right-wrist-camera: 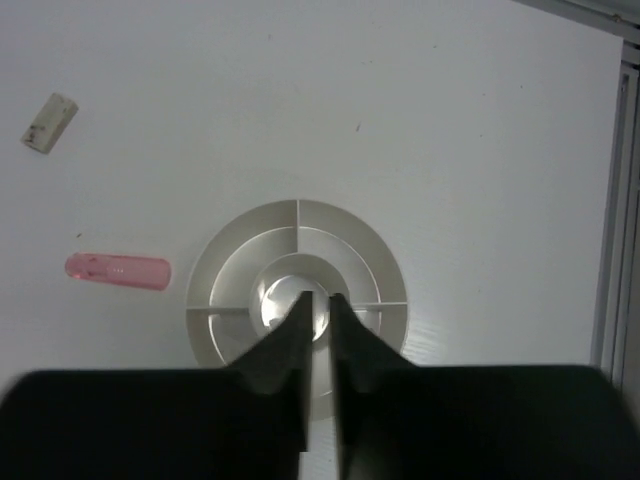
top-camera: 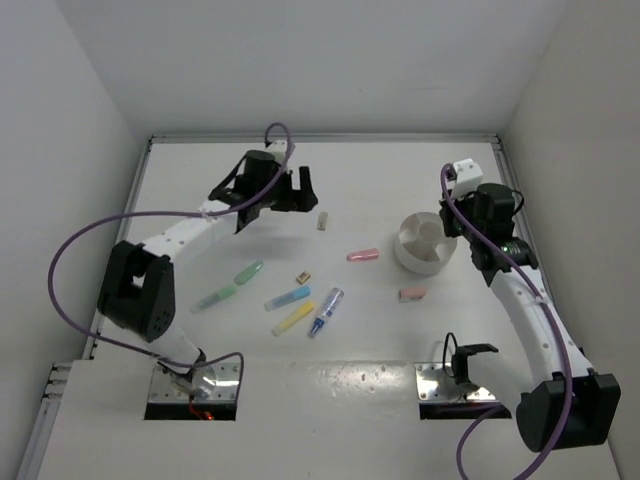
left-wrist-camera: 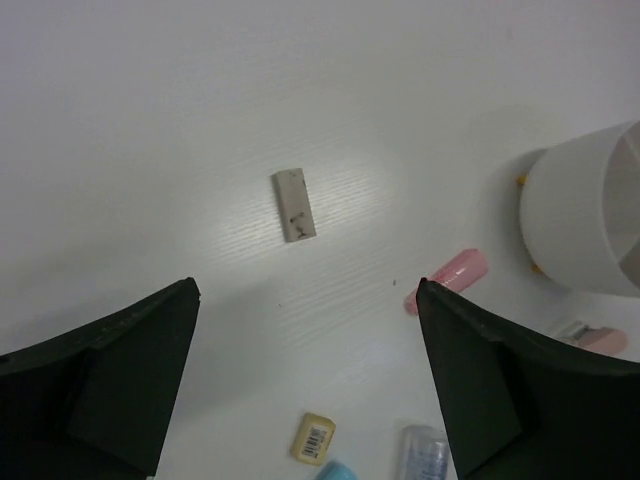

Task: Sort the stationery into containers
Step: Pick up the stationery from the center of the board.

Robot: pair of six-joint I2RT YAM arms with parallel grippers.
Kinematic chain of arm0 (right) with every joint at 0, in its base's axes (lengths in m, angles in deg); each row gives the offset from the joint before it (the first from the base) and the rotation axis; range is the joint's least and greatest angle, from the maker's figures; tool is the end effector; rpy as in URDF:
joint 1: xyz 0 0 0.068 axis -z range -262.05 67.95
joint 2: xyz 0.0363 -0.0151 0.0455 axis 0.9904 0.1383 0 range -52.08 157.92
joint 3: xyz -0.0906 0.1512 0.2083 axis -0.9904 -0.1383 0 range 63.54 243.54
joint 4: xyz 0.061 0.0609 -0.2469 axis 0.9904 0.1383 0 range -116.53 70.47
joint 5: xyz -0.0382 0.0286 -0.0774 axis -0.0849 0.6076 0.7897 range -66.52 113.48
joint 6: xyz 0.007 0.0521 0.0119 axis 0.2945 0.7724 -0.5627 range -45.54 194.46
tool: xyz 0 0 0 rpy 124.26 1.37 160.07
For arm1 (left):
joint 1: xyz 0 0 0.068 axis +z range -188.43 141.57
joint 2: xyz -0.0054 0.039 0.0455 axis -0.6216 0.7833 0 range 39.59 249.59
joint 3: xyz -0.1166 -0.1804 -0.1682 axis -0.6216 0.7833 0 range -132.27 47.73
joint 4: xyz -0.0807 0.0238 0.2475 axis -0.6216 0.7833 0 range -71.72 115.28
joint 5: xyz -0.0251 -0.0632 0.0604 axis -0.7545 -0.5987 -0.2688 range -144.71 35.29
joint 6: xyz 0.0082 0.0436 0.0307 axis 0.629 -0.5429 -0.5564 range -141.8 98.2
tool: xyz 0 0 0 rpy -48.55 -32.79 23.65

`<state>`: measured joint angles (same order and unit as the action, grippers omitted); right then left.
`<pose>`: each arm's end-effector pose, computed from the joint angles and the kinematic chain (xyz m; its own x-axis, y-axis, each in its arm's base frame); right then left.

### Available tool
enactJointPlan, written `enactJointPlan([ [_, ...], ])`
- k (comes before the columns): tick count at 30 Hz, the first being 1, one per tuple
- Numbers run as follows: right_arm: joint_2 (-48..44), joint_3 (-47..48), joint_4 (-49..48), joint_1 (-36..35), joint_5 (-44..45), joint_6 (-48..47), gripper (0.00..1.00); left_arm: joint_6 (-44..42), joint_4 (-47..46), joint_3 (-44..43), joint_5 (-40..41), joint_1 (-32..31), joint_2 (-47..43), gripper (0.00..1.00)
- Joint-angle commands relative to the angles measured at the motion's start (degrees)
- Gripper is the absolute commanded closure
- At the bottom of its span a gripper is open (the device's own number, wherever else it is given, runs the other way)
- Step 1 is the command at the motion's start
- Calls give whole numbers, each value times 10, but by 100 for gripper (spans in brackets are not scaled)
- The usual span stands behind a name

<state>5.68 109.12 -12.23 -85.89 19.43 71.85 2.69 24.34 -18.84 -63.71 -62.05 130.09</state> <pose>0.2287 0.0178 0.2949 -0.4387 -0.0750 -0.8955 -0.1500 0.9886 -0.0093 0.3323 -0.1514 0.2783 -0.6323 -0.1704 -0.7557 0.2832 0.8571 -0.4302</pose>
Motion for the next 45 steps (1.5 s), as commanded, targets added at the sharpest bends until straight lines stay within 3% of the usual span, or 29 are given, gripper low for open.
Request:
enactJointPlan([
  [1, 4, 22, -3, 3, -17, 5, 100, -24, 92, -67, 91, -48, 48, 4],
  [2, 9, 22, -3, 3, -11, 5, 86, -24, 98, -78, 109, -60, 72, 10],
  [3, 10, 22, -3, 3, -11, 5, 58, -30, 111, -90, 123, -72, 87, 17],
  [4, 10, 22, 4, 3, -11, 5, 27, -36, 126, -128, 170, -85, 106, 29],
  [5, 10, 22, 4, 3, -5, 5, 7, -36, 142, -152, 199, -106, 128, 69],
  [6, 10, 22, 4, 3, -5, 5, 7, -31, 176, -177, 219, -114, 175, 78],
  [9, 15, 22, 4, 3, 0, 5, 7, -30, 207, -251, 233, -126, 237, 80],
  [10, 15, 22, 4, 3, 0, 5, 7, -30, 217, -274, 248, -126, 267, 78],
  [11, 15, 28, 4, 3, 0, 5, 7, -24, 217, -282, 259, -132, 278, 65],
  [13, 20, 28, 4, 3, 5, 5, 7, -18, 222, -298, 270, -132, 295, 62],
  [15, 20, 33, 9, 3, 12, 5, 7, -12, 228, -303, 275, -132, 316, 46],
  [21, 25, 33, 9, 3, 17, 5, 7, -7, 228, -328, 275, -120, 346, 44],
  [35, 25, 38, 9, 3, 27, 5, 7, 4, 228, -363, 254, -120, 392, 46],
  [45, 25, 38, 9, 3, 33, 0, 7, 9, 228, -382, 242, -115, 409, 69],
])
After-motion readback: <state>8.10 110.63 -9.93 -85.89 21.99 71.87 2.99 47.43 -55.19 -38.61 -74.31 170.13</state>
